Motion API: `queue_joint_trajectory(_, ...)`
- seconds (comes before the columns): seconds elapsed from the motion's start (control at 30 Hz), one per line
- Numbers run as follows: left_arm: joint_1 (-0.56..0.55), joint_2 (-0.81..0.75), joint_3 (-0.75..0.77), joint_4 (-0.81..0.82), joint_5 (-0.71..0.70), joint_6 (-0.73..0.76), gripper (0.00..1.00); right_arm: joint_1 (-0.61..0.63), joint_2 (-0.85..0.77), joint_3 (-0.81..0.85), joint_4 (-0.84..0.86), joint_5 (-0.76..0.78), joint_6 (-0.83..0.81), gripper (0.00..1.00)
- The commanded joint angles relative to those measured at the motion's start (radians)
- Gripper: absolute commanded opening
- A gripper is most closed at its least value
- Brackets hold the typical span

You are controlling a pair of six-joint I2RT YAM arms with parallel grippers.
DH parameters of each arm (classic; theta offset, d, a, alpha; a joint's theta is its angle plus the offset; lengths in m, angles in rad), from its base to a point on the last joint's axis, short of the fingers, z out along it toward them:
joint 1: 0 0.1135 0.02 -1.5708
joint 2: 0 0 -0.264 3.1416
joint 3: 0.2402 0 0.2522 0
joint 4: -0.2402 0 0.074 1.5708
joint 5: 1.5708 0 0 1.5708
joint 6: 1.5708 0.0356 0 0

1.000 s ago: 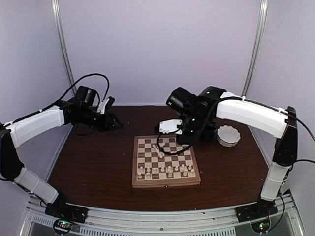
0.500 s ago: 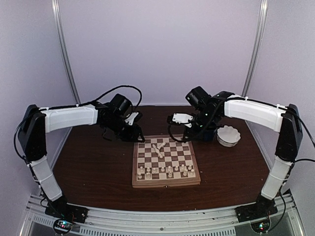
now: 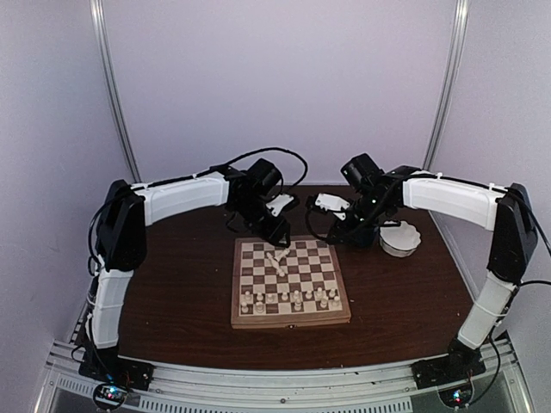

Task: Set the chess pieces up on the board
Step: Adjust the chess pile on the chessboard.

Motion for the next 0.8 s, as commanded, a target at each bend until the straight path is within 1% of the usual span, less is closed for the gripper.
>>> queue_joint_trajectory(0.0,-0.022,0.068,0.063,-0.167,-0.071,0.063,0.48,-0.062,-0.050,-0.008,0.049,-0.058,0.059,0.42)
queue_joint_trajectory(0.17,-0.025,0.088,0.061,-0.195,-0.080,0.070,0.46,-0.099,-0.040,-0.002,0.052,-0.102,0.078,0.42)
queue_joint_trajectory(0.3,-0.030,0.112,0.076,-0.195,-0.092,0.073,0.42,-0.101,-0.020,0.000,0.051,-0.121,0.081,0.42)
queue_joint_trajectory(0.53,-0.033,0.149,0.114,-0.195,-0.115,0.062,0.38,-0.101,0.000,0.008,0.046,-0.141,0.085,0.42)
queue_joint_trajectory(0.77,-0.033,0.147,0.159,-0.204,-0.119,0.056,0.37,-0.101,0.004,0.005,0.043,-0.149,0.084,0.42)
